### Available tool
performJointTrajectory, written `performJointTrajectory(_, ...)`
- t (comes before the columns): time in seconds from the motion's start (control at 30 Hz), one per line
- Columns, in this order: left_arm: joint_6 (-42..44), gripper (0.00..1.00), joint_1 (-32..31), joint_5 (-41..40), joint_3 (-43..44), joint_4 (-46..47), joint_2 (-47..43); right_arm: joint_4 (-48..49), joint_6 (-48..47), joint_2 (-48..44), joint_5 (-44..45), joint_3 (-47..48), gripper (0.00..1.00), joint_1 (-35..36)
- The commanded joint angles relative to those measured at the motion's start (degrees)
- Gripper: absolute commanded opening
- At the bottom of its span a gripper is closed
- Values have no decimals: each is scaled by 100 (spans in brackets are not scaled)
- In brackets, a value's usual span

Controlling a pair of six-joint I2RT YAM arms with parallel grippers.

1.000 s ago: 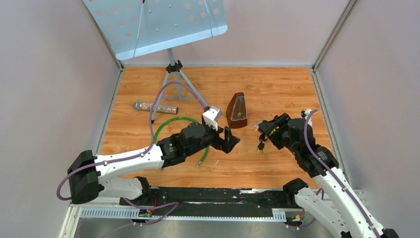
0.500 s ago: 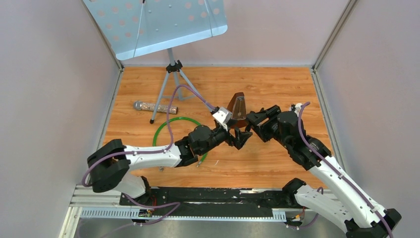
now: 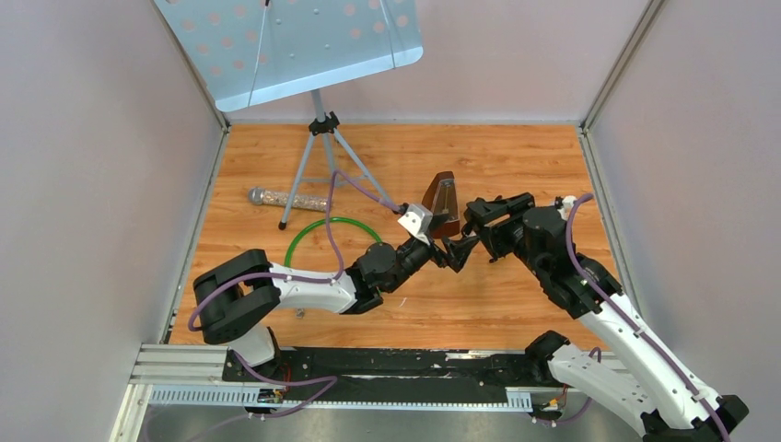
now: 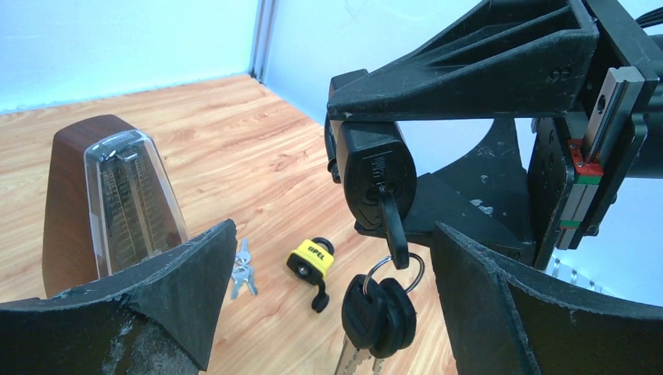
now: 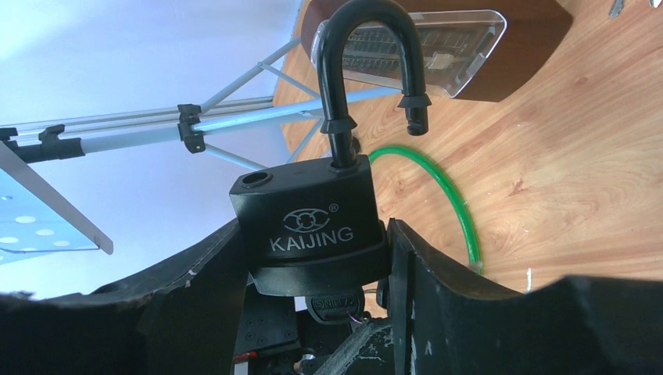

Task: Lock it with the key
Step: Lock the lock.

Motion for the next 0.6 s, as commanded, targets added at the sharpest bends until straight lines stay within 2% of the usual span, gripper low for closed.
performJointTrajectory(0.0,77,100,-86,-511,222,862,11,755,236,-118,-201,385,29,59)
performJointTrajectory(0.23,484,96,-106,265,-86,1683,-75,755,256,-198,-195,316,29,59)
performJointTrajectory(0.33,504,95,-105,279,-184,1882,-110,761,270,-235,-226,291,29,58)
performJointTrajectory(0.47,464,96,-106,334,4,1599,-58,799,352,-278,-320,263,29,59)
performJointTrajectory(0.57,278,95,-99,-25,238,1143,34,865,389,-285,-446,268,29,59)
